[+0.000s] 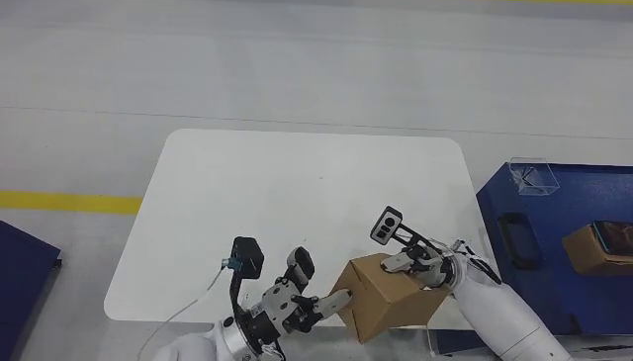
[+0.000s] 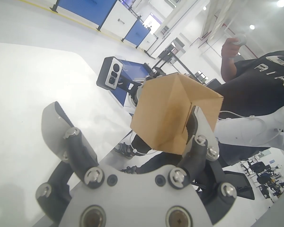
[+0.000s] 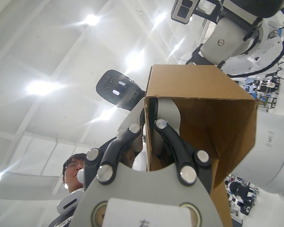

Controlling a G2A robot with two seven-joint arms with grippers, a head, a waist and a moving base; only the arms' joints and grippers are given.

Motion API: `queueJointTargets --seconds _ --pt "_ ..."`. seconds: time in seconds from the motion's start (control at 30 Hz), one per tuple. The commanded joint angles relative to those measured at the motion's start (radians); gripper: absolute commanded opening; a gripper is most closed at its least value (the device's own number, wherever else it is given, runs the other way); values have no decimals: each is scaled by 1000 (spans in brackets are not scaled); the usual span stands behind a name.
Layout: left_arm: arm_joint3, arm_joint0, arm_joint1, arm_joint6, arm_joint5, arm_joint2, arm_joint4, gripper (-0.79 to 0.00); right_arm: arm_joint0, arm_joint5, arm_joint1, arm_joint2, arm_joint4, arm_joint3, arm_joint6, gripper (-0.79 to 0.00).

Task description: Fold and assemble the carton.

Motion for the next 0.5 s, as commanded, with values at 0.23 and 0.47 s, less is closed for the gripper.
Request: queueJointTargets --seconds 0.23,0.47 --pt "21 79 5 138 -237 -57 -219 0 5 88 -4 -6 91 -3 0 -785" --pt "21 79 5 138 -237 -57 -219 0 5 88 -4 -6 91 -3 0 -785"
